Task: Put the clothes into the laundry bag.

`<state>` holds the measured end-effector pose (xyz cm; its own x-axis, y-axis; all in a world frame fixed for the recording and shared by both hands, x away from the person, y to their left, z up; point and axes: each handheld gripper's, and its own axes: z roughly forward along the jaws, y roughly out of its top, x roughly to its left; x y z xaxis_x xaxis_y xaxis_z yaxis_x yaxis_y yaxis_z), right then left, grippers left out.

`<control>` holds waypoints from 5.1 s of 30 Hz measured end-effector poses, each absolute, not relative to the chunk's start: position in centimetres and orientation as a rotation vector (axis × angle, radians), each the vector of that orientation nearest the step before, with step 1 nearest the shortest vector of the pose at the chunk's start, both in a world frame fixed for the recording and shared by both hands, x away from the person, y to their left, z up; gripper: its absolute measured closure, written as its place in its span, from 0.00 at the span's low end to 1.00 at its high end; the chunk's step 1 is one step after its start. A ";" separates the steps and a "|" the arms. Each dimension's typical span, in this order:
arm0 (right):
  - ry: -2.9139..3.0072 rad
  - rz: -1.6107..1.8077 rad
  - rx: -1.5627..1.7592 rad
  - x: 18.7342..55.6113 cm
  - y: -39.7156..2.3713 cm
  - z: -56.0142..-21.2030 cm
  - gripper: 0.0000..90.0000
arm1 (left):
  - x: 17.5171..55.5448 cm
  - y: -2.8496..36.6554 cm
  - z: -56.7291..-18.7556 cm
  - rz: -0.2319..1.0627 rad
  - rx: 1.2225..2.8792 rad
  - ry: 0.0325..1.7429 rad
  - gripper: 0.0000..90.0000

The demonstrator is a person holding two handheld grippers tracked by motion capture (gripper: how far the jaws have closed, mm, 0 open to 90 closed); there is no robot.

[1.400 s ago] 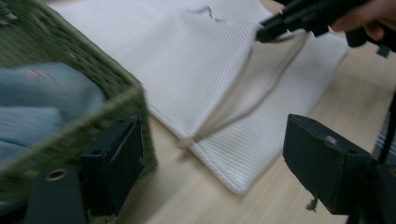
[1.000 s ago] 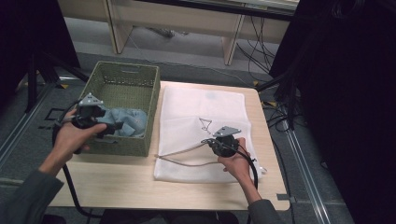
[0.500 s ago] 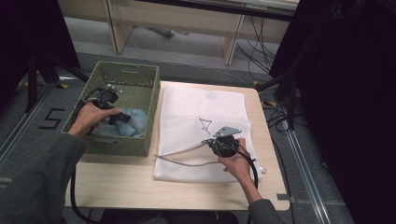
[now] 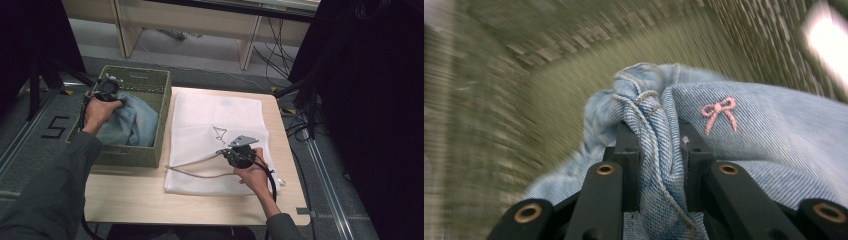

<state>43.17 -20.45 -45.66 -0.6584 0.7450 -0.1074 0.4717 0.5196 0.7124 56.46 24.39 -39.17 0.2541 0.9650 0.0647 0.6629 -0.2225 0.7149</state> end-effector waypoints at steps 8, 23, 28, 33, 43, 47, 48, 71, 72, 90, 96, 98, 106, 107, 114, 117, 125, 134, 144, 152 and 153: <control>2.366 0.924 0.999 43.1 -20.4 -45.7 0.96 | 55.9 23.6 -40.4 0.506 2.047 1.389 0.40; 2.385 0.904 0.990 43.2 -20.1 -46.0 0.95 | 56.4 22.0 -47.0 0.216 2.315 1.192 0.00; 2.392 0.899 0.981 43.1 -20.0 -46.0 0.95 | 56.4 20.9 -47.8 0.255 2.368 1.192 0.00; 2.390 0.903 0.975 43.0 -20.0 -46.0 0.95 | 56.5 20.6 -48.2 0.288 2.369 1.297 0.20; 2.390 0.904 0.978 43.0 -20.0 -46.0 0.95 | 56.5 21.9 -46.5 0.449 2.355 1.268 0.74; 2.388 0.906 0.975 43.1 -20.0 -46.0 0.95 | 56.8 22.5 -45.5 0.581 2.258 1.347 0.77; 2.388 0.906 0.975 43.1 -20.0 -46.0 0.95 | 56.8 22.5 -45.1 0.612 2.235 1.360 0.77; 2.380 0.912 0.984 42.9 -20.1 -45.8 0.95 | 56.7 21.1 -47.4 0.557 2.306 1.386 0.72; 2.375 0.911 0.974 42.9 -20.1 -45.8 0.95 | 56.6 21.0 -47.3 0.583 2.317 1.361 0.74; 2.348 0.939 0.994 43.1 -20.4 -45.6 0.96 | 52.4 23.4 -35.3 0.538 2.034 1.208 0.77; 2.359 0.936 1.000 43.1 -20.5 -45.5 0.96 | 50.6 23.3 -31.2 0.508 2.019 1.101 0.77; 2.356 0.940 0.999 43.1 -20.5 -45.5 0.96 | 50.1 23.2 -30.4 0.506 1.996 1.085 0.77; 2.332 0.954 1.026 43.0 -20.5 -45.5 0.96 | 44.5 21.3 -25.5 0.372 1.968 0.878 0.77; 2.332 0.954 1.026 43.0 -20.5 -45.5 0.96 | 44.5 21.3 -25.5 0.372 1.968 0.878 0.77; 2.309 0.952 0.976 43.2 -21.0 -44.9 0.96 | 39.4 18.2 -24.8 0.195 1.941 0.703 0.77; 2.306 0.960 0.985 43.1 -21.1 -44.7 0.96 | 37.7 16.3 -25.5 0.120 1.946 0.650 0.77; 2.263 1.033 0.978 43.2 -21.7 -43.7 0.97 | 34.9 11.2 -30.6 -0.075 2.024 0.534 0.76; 2.237 1.108 1.011 43.2 -22.3 -42.7 0.97 | 36.9 7.3 -38.1 -0.225 2.014 0.601 0.76; 2.235 1.110 0.998 42.9 -22.3 -42.2 0.97 | 41.3 2.9 -46.1 -0.264 2.034 0.826 0.74; 2.226 1.110 1.003 42.3 -22.4 -41.6 0.97 | 41.0 0.6 -45.0 -0.127 1.997 0.855 0.72; 2.217 1.106 0.964 42.3 -22.4 -41.5 0.97 | 40.8 0.4 -44.4 -0.058 2.007 0.835 0.72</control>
<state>42.34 -22.43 -41.48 -0.6377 0.7634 -0.1029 0.3772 0.4259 0.8224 40.75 0.40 -44.39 0.7679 0.5335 -0.3546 0.5774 -0.3367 0.7438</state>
